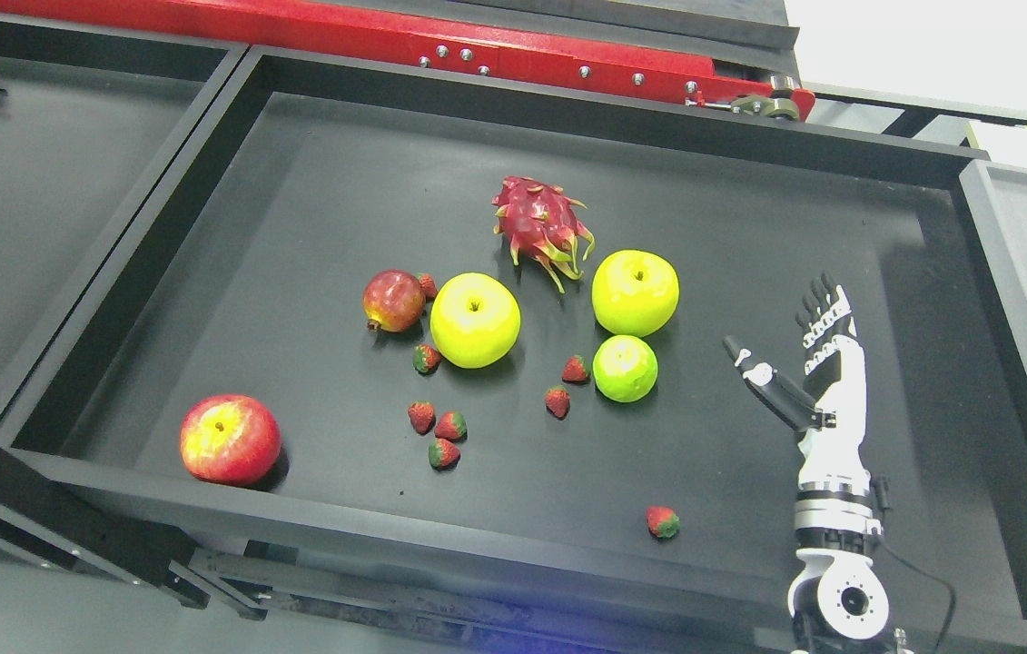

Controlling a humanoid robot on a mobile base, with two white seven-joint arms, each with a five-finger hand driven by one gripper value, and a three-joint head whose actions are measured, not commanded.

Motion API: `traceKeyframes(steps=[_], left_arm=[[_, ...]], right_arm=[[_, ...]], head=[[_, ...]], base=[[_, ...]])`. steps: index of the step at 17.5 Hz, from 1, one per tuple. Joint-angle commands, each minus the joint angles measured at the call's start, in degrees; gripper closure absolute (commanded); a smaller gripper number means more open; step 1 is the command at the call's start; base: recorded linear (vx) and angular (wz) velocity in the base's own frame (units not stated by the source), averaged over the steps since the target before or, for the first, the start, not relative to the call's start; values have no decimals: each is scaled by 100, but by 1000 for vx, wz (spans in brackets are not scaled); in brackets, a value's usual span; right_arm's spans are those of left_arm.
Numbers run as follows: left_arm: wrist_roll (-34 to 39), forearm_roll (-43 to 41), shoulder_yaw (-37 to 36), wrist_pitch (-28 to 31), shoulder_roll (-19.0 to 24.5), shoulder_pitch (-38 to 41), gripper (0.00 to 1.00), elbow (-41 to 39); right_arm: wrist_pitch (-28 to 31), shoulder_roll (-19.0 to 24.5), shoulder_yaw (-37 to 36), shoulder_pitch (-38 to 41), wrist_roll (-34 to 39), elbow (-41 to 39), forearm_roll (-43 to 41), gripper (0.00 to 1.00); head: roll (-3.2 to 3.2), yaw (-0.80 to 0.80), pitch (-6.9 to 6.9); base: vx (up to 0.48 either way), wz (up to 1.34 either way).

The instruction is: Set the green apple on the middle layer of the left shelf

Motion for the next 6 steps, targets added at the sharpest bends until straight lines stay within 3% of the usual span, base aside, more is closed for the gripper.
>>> traceKeyframes(steps=[1,6], left_arm=[[-4,-2,0,-3,100,-123,0,0],[-4,-2,0,-3,100,-123,0,0]], right_arm=[[2,-100,167,22,5,17,149,0],[2,-100,167,31,5,17,149,0]], head=[[0,0,0],[0,0,-1]], base=[[0,0],[0,0]])
